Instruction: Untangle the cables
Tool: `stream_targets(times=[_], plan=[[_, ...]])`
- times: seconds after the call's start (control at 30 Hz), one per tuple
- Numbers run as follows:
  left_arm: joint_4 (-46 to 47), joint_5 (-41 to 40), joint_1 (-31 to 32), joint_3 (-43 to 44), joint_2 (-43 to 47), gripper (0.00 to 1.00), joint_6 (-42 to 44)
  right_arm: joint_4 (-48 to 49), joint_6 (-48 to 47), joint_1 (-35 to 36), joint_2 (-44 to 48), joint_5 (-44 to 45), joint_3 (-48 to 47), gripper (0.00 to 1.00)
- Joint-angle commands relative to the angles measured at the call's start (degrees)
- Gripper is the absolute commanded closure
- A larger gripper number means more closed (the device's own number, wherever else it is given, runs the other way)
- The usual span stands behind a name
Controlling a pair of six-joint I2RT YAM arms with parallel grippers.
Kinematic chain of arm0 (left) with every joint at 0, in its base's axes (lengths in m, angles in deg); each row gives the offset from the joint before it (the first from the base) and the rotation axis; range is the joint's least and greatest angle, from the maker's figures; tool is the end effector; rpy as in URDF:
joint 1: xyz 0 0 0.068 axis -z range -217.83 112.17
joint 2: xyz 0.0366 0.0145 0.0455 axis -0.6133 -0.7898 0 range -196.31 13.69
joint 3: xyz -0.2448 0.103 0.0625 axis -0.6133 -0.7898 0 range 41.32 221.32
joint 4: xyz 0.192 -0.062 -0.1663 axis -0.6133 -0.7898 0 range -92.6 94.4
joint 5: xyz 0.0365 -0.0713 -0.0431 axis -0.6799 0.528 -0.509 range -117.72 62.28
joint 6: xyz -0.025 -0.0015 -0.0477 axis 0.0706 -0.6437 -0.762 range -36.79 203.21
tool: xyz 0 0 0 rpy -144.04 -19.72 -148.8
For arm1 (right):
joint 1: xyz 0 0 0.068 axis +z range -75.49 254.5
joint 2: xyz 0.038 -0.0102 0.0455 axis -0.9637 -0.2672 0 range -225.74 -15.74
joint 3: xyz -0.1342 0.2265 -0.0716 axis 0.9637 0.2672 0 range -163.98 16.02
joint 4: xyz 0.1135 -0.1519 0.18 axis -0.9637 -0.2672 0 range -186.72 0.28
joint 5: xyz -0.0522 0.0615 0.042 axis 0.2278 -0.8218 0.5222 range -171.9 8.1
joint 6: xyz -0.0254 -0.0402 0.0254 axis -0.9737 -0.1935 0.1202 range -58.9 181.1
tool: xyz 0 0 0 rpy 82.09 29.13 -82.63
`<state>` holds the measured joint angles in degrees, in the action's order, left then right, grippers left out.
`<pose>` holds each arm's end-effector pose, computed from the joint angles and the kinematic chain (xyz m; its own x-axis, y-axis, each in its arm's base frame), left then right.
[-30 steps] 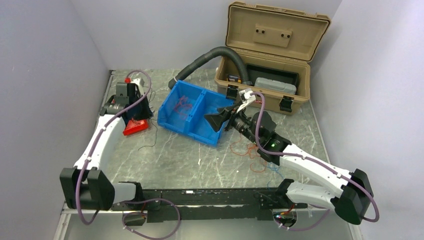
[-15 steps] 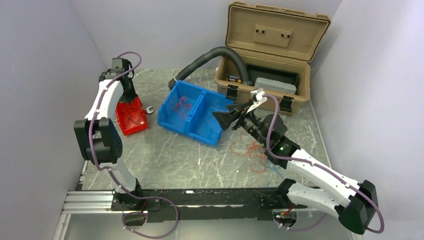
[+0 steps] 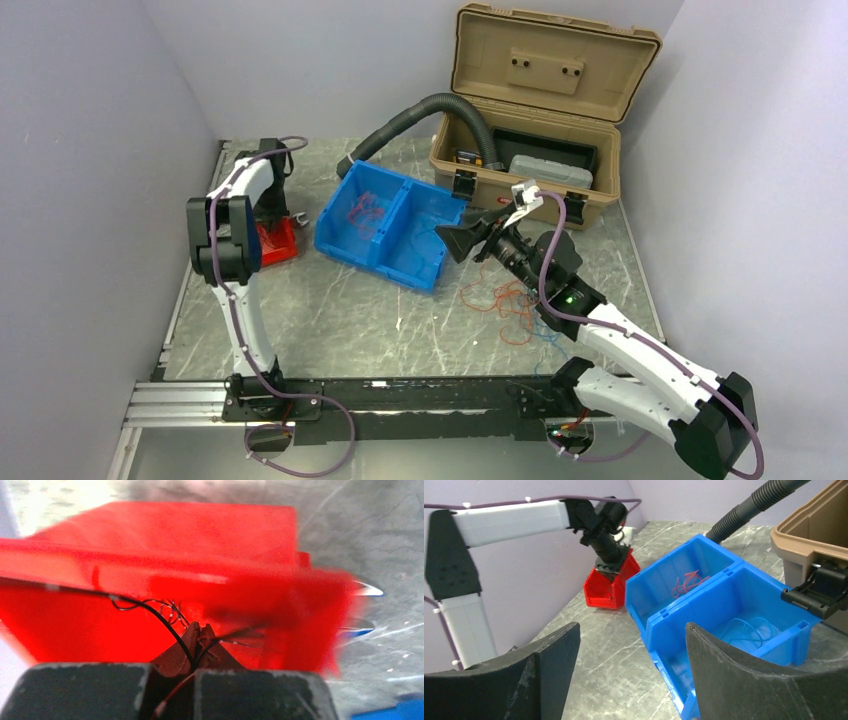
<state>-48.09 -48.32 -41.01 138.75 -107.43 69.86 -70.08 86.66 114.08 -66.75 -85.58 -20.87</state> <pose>0.4293 0.0364 0.1919 -0.9120 -0.2671 -0.3114 -0.3560 0.8924 0.2772 0.1644 0.1388 0.3277 -0.2286 0.3695 -0.9006 -0.6501 0.6307 0.4238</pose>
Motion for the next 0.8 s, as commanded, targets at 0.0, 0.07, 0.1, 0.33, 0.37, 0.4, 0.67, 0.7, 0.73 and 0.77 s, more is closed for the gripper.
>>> stream_targets(times=[0.0,0.07,0.1,0.33,0.37,0.4,0.67,0.7,0.73,0.77], plan=[[1.3,5.2,0.8,2.8,-4.1,1.00,-0.9,2.4,1.4,-0.5,0.9,-2.4,-0.3,0.21],[0.5,6.8,0.6,3.3,-4.5,1.00,-0.9,2.1,0.9,-0.6,1.5,-2.0,0.1,0.21],[-0.4,6.4,0.8,4.0,-3.7,1.00,-0.8,1.8,0.7,-0.7,1.7,-1.7,0.1,0.21],[-0.6,3.8,2.0,2.1,9.3,0.49,-0.9,2.2,1.0,-1.2,0.8,-2.8,-0.1,0.21],[-1.5,4.0,2.0,2.5,10.4,0.46,-0.9,2.2,1.1,-1.2,0.5,-3.1,-0.3,0.21],[-2.1,4.1,2.0,2.8,11.4,0.44,-0.8,2.2,1.1,-1.2,0.2,-3.4,-0.4,0.21],[-4.1,8.2,0.4,3.9,15.3,0.39,-0.4,2.1,1.1,-1.4,-0.1,-4.3,-0.7,0.21],[-3.8,8.6,0.2,3.5,16.0,0.40,-0.5,2.0,1.0,-1.4,-0.1,-4.4,-0.8,0.21],[-3.3,9.4,0.2,2.8,16.9,0.42,-0.6,1.9,0.9,-1.4,-0.1,-4.4,-0.9,0.21],[-2.8,10.6,0.2,1.8,18.0,0.44,-0.7,1.8,0.8,-1.4,-0.1,-4.4,-0.8,0.21]])
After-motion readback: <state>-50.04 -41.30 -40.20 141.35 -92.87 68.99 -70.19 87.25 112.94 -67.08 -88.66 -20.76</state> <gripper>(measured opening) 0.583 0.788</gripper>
